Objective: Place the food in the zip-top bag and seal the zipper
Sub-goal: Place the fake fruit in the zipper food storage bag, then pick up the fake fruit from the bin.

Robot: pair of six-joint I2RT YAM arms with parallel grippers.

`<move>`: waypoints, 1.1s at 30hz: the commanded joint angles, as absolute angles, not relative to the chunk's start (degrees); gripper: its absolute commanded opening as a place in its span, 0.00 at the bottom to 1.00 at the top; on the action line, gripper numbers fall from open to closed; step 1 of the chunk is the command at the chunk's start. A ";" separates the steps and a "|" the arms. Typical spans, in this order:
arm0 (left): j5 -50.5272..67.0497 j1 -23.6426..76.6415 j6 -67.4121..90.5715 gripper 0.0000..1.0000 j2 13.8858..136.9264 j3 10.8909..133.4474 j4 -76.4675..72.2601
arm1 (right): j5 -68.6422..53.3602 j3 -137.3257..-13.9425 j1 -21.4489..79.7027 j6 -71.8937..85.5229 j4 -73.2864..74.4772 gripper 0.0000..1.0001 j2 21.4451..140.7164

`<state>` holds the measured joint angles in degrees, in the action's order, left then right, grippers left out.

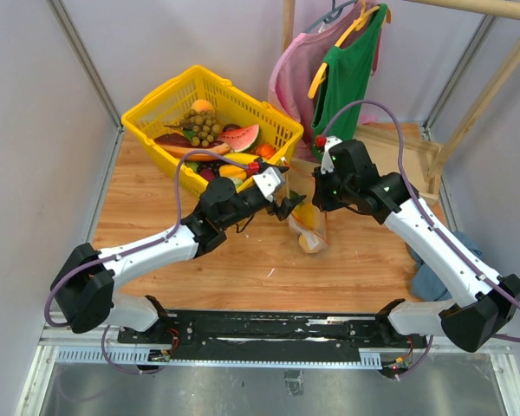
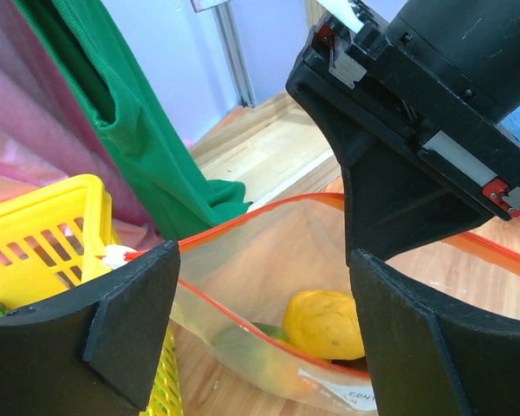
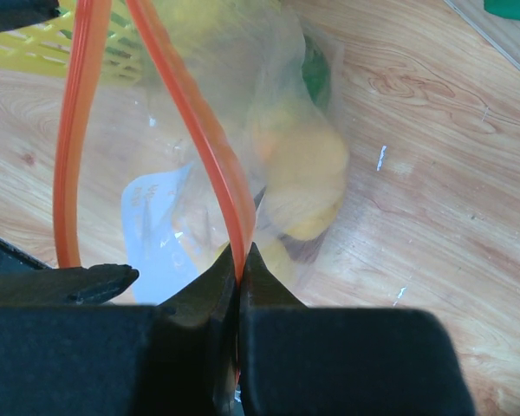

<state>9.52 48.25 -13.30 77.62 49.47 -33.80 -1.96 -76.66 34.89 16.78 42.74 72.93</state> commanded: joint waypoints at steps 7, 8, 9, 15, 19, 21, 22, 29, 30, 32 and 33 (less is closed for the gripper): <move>3.71 48.78 -9.68 0.85 72.87 51.97 -30.21 | -1.95 -78.62 35.68 17.07 42.50 0.01 72.51; 2.85 48.78 -8.97 0.85 72.48 52.58 -28.72 | -1.83 -78.66 35.68 17.03 42.53 0.01 72.54; 1.91 48.78 -8.33 0.85 72.17 53.35 -26.99 | -1.78 -78.66 35.68 17.04 42.52 0.01 72.51; -7.09 48.69 -4.57 0.90 71.68 60.10 -13.79 | -1.24 -78.63 35.68 16.86 42.63 0.01 72.55; -11.66 48.20 -2.70 0.91 72.80 65.66 -3.80 | -1.14 -78.76 35.66 16.66 42.34 0.01 72.85; -13.01 47.32 -0.79 0.91 73.37 68.26 0.63 | -1.14 -78.76 35.67 16.59 42.20 0.01 72.94; -13.24 46.19 0.38 0.91 73.57 69.84 2.66 | -1.19 -78.75 35.67 16.59 42.13 0.01 73.04; -12.42 37.82 13.51 0.91 76.55 76.72 15.84 | -0.88 -78.82 35.68 16.00 42.12 0.01 73.78; -12.30 36.62 15.47 0.90 77.28 77.63 17.24 | -0.88 -78.92 35.64 15.88 42.15 0.01 73.89; -12.34 34.35 19.93 0.90 79.04 79.15 20.04 | -0.82 -79.07 35.63 15.57 42.13 0.01 74.18; -12.57 33.25 21.68 0.90 80.08 79.83 21.35 | -0.85 -79.17 35.63 15.49 42.14 0.01 74.36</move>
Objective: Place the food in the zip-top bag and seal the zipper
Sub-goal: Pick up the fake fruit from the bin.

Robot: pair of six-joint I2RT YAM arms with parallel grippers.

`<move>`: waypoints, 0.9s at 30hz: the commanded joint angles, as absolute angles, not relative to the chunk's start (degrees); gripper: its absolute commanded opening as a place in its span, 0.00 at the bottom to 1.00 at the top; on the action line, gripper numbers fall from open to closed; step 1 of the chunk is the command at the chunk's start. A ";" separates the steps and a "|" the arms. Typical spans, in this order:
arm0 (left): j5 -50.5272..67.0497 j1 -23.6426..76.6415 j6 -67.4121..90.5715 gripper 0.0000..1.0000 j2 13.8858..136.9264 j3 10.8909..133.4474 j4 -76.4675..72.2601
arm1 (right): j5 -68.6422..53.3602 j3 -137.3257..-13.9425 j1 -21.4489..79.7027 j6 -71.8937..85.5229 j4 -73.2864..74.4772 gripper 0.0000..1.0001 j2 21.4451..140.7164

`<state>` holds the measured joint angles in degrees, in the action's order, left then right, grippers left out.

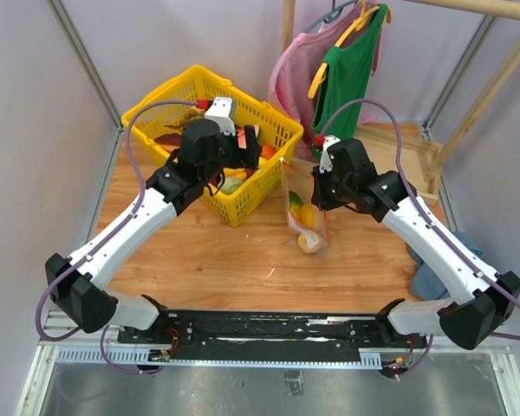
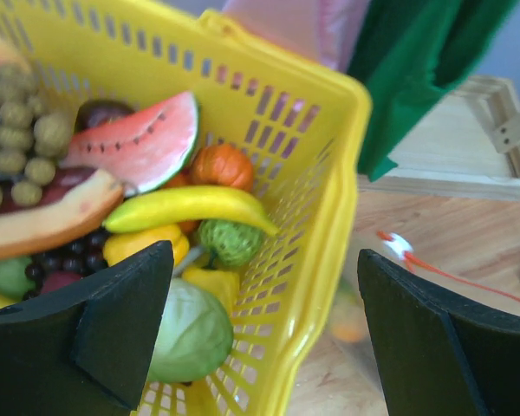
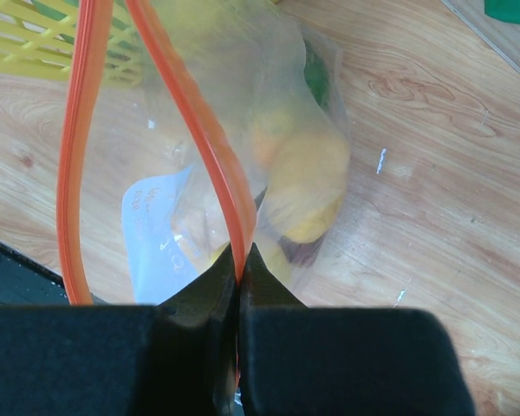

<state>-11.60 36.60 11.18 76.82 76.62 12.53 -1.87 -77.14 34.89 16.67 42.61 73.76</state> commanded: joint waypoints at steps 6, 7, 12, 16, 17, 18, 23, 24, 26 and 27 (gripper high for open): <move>-11.74 27.28 30.13 0.91 86.63 85.23 30.68 | -0.60 -79.27 35.60 14.79 42.19 0.01 74.72; -11.70 26.57 31.32 0.90 88.02 86.57 32.43 | -0.50 -79.28 35.60 14.69 42.23 0.01 74.78; -12.03 25.33 35.22 0.90 97.07 93.97 40.96 | -0.40 -79.28 35.60 14.16 42.20 0.01 75.05; -11.28 25.16 34.43 0.90 102.46 97.06 43.91 | -0.35 -79.28 35.60 14.06 42.31 0.01 75.22; -11.30 25.14 33.88 0.91 103.51 98.01 45.07 | -0.35 -79.32 35.60 14.06 42.30 0.00 75.10; -11.59 25.07 33.40 0.91 104.37 98.91 46.07 | -0.29 -79.24 35.60 14.01 42.36 0.01 75.04; -10.93 24.79 32.21 0.91 106.60 100.97 47.38 | 0.34 -78.71 35.60 13.90 42.35 0.01 74.83; -10.54 24.79 32.48 0.91 106.95 101.21 47.13 | 0.42 -78.78 35.60 13.80 42.35 0.01 74.81; -10.05 24.79 33.32 0.91 107.74 101.82 45.92 | 0.41 -78.88 35.60 13.68 42.30 0.01 75.08; -10.07 24.79 33.81 0.91 108.18 102.00 44.90 | 0.33 -78.96 35.60 13.52 42.27 0.00 75.21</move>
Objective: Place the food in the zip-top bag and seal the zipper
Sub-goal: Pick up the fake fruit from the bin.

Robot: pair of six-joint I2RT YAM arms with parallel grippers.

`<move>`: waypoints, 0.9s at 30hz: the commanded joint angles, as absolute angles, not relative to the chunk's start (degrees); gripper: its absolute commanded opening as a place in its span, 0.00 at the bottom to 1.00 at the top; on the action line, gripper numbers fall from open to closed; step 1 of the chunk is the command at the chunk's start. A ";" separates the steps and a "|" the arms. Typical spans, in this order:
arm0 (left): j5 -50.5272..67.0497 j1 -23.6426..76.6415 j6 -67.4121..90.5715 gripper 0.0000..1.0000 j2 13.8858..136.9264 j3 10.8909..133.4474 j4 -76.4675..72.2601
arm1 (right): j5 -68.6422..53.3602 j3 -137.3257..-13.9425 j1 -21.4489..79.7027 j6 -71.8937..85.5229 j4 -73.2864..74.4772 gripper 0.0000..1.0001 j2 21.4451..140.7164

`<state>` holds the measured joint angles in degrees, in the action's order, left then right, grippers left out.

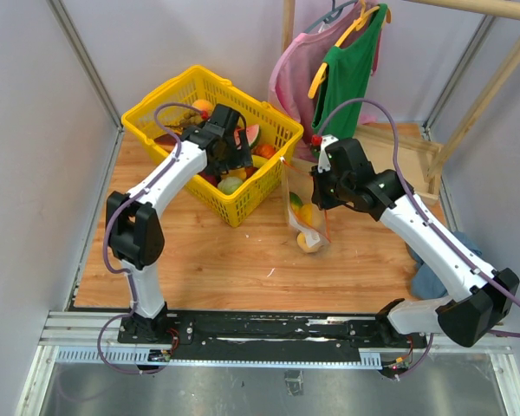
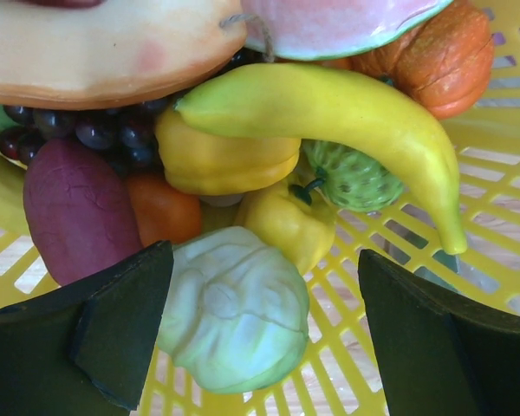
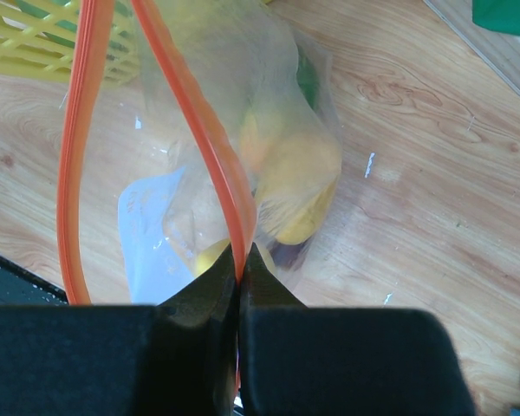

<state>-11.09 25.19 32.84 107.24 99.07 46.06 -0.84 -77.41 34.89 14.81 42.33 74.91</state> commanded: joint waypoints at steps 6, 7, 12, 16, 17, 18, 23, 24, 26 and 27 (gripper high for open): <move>-11.19 24.44 37.85 0.90 114.46 107.58 42.80 | -0.44 -79.55 35.60 13.37 41.99 0.01 76.14; -11.62 24.31 38.67 0.89 115.06 107.92 42.15 | -0.44 -79.54 35.60 13.44 41.99 0.01 76.12; -12.01 23.46 41.18 0.84 119.31 108.97 39.63 | -0.20 -79.29 35.60 13.44 41.95 0.01 75.92; -11.60 23.13 41.12 0.78 122.09 109.63 39.24 | -0.13 -79.19 35.60 13.38 42.08 0.01 75.74; -11.60 23.10 40.94 0.76 122.53 109.27 38.82 | -0.09 -79.12 35.60 13.42 42.04 0.01 75.70; -11.41 23.11 40.72 0.72 122.95 108.92 38.44 | -0.02 -79.17 35.60 13.41 42.15 0.01 75.75; -9.28 22.86 39.49 0.54 123.11 107.49 37.19 | 0.24 -79.02 35.60 13.48 42.36 0.00 75.43; -9.11 22.86 39.32 0.52 122.60 106.75 36.45 | 0.27 -78.95 35.60 13.57 42.44 0.01 75.34; -8.89 22.85 39.07 0.52 121.51 105.53 35.40 | 0.03 -78.95 35.60 13.65 42.42 0.01 75.32; -8.99 22.82 39.10 0.54 120.99 105.26 35.43 | 0.00 -78.93 35.58 13.70 42.50 0.00 75.38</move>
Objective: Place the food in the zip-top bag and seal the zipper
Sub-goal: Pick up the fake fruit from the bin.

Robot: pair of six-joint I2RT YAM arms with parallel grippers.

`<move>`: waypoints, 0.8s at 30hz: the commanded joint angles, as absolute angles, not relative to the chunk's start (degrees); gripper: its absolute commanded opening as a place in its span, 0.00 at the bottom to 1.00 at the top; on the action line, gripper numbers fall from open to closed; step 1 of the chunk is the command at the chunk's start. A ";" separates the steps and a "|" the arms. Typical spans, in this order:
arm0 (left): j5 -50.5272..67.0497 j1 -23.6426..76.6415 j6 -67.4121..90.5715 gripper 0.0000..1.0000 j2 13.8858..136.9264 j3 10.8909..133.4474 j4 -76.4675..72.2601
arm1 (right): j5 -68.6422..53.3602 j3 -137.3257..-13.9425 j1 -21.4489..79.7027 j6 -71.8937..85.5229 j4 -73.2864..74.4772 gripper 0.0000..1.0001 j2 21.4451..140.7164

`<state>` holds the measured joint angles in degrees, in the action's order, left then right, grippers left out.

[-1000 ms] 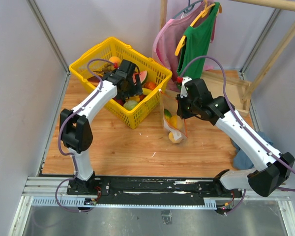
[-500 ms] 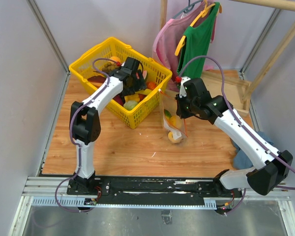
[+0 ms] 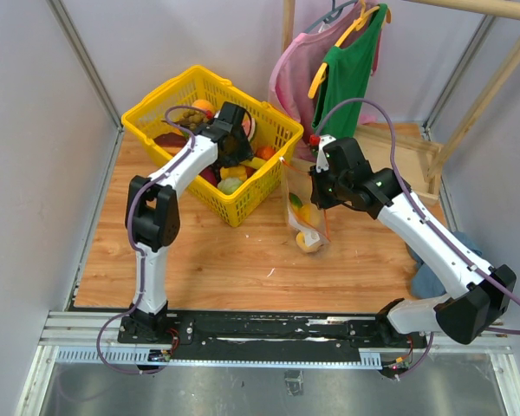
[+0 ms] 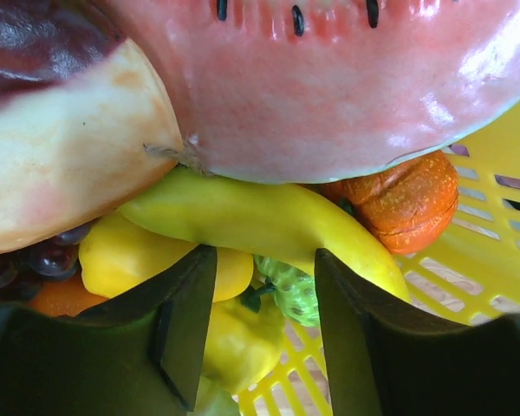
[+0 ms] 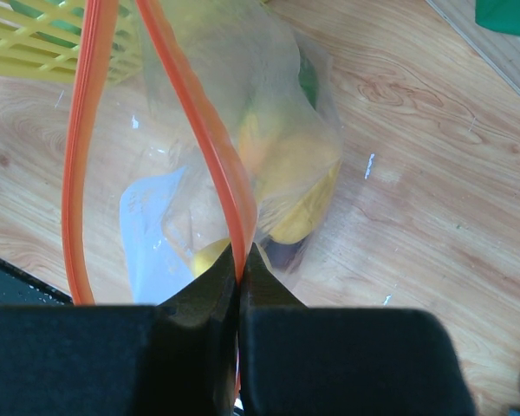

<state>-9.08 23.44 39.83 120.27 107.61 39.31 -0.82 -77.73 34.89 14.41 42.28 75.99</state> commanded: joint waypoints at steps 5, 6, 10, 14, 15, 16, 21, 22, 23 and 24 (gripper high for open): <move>-14.27 22.49 42.93 0.80 118.00 102.66 35.35 | -0.25 -78.78 35.60 13.88 42.40 0.01 75.13; -15.26 22.21 44.08 0.81 117.15 101.83 34.68 | -0.28 -78.75 35.60 13.89 42.43 0.01 75.02; -17.66 21.30 46.85 0.82 114.47 98.68 30.52 | -0.26 -78.83 35.60 13.88 42.41 0.01 74.92; -17.43 20.51 48.14 0.82 116.50 100.41 29.65 | -0.51 -78.66 35.54 13.80 42.36 0.00 75.13; -17.01 20.42 48.02 0.81 117.33 101.17 29.52 | -0.53 -78.72 35.55 13.79 42.30 0.01 75.13; -16.66 20.45 47.81 0.81 118.75 101.95 29.70 | -0.53 -78.66 35.59 13.70 42.30 0.00 75.14; -15.41 20.41 48.30 0.77 122.33 102.62 31.22 | -0.06 -78.34 35.60 13.71 42.31 0.00 74.77; -15.26 20.40 48.39 0.76 122.42 101.97 31.19 | -0.01 -78.29 35.60 13.70 42.36 0.01 74.75; -15.10 20.48 48.50 0.74 122.32 101.49 31.05 | 0.13 -78.19 35.60 13.67 42.35 0.01 74.64; -14.97 20.43 48.45 0.71 122.03 100.94 30.84 | 0.25 -78.14 35.60 13.64 42.41 0.01 74.57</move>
<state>-14.39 21.04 47.33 120.01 101.82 31.90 -0.84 -77.73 34.89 14.41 42.28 75.96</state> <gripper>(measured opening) 0.750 0.009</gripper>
